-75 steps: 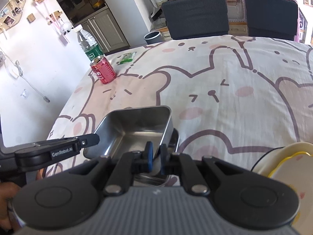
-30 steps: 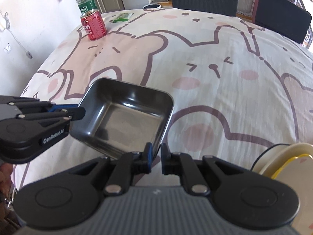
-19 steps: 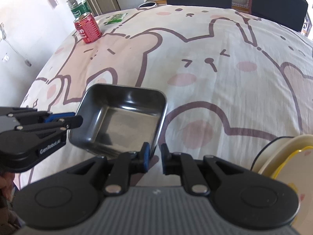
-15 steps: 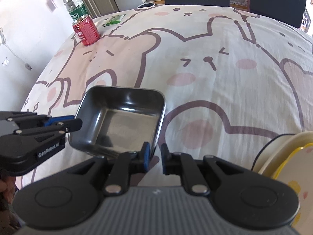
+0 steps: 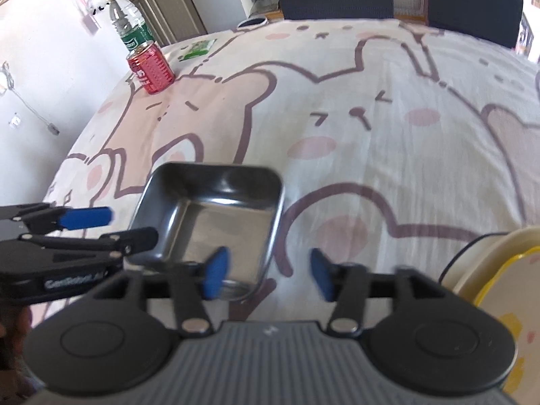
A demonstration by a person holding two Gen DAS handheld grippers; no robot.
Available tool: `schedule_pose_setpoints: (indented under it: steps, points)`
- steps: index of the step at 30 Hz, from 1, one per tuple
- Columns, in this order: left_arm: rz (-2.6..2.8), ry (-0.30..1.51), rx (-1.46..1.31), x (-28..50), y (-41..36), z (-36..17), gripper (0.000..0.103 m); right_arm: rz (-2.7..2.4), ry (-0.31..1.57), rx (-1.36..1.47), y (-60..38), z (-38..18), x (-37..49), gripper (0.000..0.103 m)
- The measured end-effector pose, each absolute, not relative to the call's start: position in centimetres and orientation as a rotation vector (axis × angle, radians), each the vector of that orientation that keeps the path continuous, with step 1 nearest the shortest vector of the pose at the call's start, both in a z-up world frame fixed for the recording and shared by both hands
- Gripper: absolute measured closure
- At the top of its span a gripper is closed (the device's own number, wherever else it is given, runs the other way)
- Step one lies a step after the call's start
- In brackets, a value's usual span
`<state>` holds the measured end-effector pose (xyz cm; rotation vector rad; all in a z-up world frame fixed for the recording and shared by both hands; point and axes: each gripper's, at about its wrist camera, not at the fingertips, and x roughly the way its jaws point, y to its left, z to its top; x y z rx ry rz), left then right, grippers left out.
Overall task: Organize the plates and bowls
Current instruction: 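Lower the steel square dish onto the table and open both grippers, then move both grippers to the steel oval bowl and close on its rim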
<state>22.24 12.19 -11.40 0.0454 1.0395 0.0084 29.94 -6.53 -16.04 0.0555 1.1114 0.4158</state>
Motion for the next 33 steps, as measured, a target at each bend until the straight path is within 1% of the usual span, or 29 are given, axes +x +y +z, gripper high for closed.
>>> schedule_pose_setpoints:
  steps: [1,3,5,7,9,10,11,12,18,23,33]
  points:
    - [0.01,1.039,0.046,22.2,12.3,-11.4,0.022,0.406,1.101,0.048,-6.6,-15.9,29.9,0.03]
    - [0.011,1.036,0.042,22.1,12.5,-11.3,0.011,0.404,1.095,0.059,-6.9,-15.7,29.9,0.027]
    - [0.012,1.027,0.044,21.9,12.6,-11.1,0.003,0.413,1.087,0.081,-7.2,-15.5,30.0,0.018]
    - [0.012,1.012,0.036,21.8,12.8,-10.7,0.001,0.418,1.063,0.088,-7.6,-15.0,29.9,0.012]
    - [0.014,0.997,0.02,21.8,12.8,-10.3,0.0,0.426,1.029,0.095,-8.0,-14.3,29.8,0.011]
    - [0.014,0.983,0.012,21.8,12.8,-9.9,0.0,0.434,1.016,0.105,-8.4,-13.9,29.9,0.008]
    - [0.015,0.97,0.006,21.8,12.7,-9.6,0.0,0.436,1.006,0.12,-8.9,-13.6,29.9,0.003]
    - [0.015,0.959,0.0,21.9,12.6,-9.3,0.0,0.433,0.994,0.137,-9.4,-13.3,30.0,0.001]
    - [-0.002,0.899,-0.018,22.7,10.8,-7.7,0.0,0.368,0.883,0.229,-14.3,-10.9,30.3,0.0]
    - [-0.051,0.853,-0.013,23.7,7.5,-6.8,0.0,0.26,0.825,0.281,-20.4,-9.7,30.7,0.0]
    - [-0.196,0.789,-0.03,26.0,-1.1,-5.9,0.0,-0.035,0.793,0.328,-33.9,-10.2,30.5,0.0]
